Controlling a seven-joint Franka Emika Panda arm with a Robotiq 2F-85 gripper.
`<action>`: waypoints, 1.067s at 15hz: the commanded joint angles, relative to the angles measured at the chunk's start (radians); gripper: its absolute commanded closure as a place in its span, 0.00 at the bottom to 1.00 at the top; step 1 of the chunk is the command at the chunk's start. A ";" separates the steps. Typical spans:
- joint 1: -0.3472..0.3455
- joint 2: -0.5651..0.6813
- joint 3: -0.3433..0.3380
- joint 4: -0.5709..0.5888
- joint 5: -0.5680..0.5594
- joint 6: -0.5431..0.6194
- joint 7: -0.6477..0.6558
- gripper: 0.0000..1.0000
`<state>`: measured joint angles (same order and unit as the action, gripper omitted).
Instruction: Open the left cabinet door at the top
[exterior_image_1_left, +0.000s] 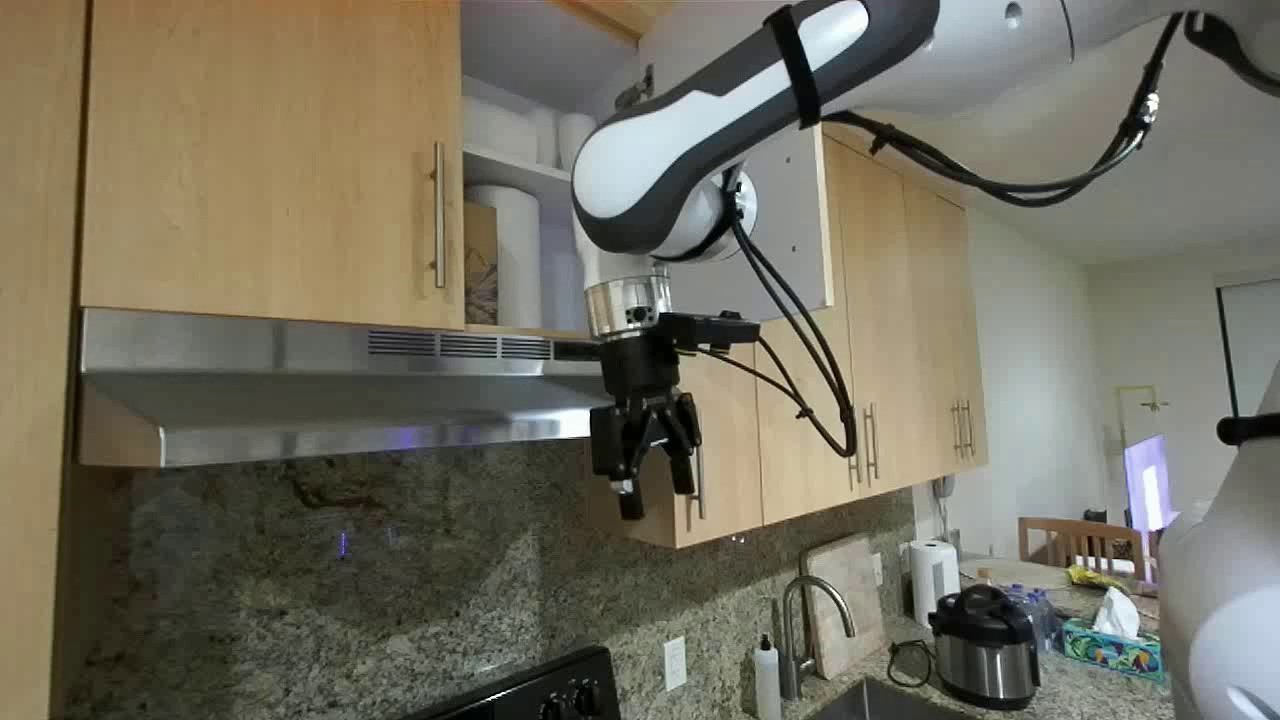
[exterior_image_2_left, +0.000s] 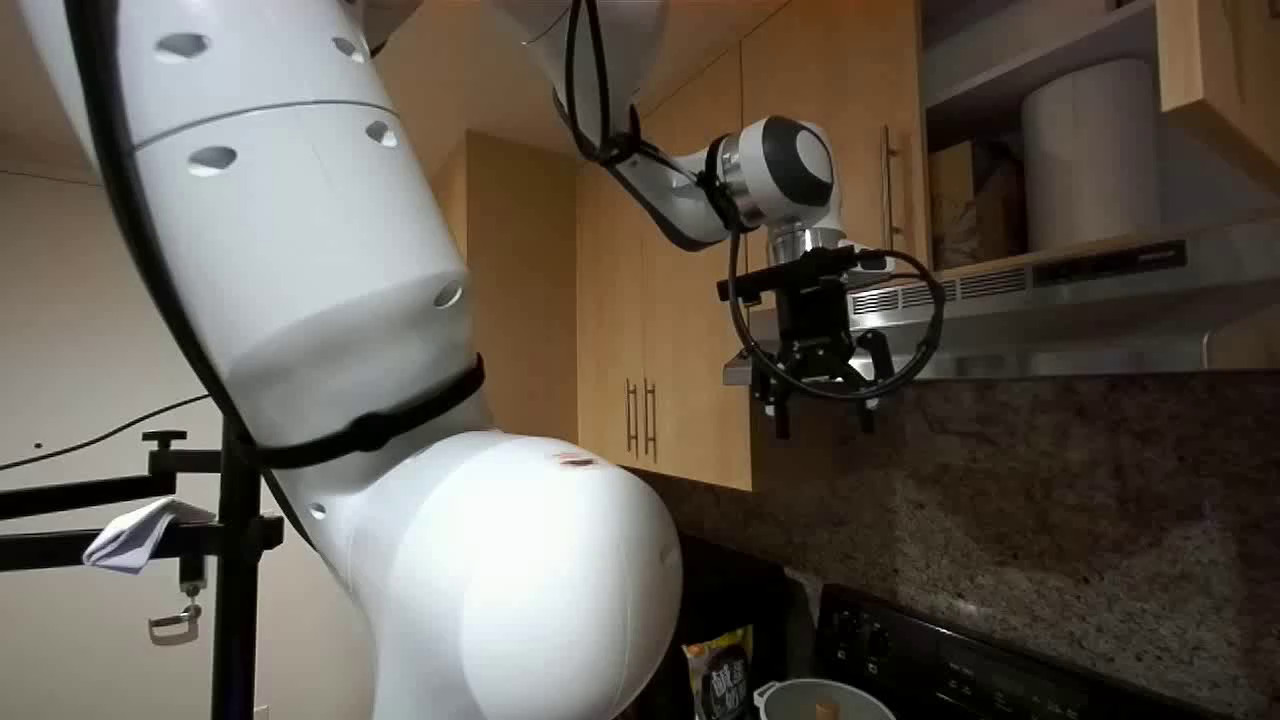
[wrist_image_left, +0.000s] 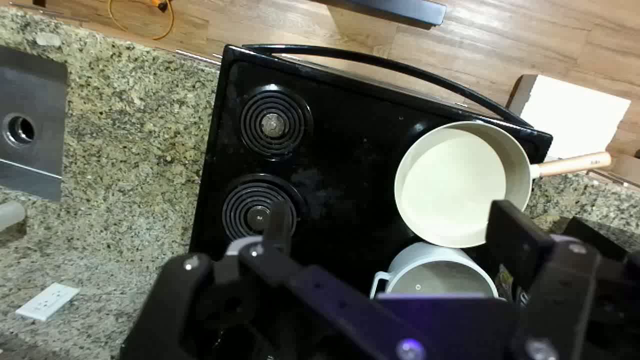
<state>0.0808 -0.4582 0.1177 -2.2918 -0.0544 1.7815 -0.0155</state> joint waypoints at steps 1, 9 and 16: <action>0.008 0.001 -0.006 0.003 -0.003 -0.003 0.003 0.00; 0.008 0.001 -0.006 0.003 -0.003 -0.003 0.003 0.00; 0.010 -0.002 0.003 0.010 -0.002 0.010 0.023 0.00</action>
<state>0.0811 -0.4582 0.1177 -2.2917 -0.0544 1.7825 -0.0146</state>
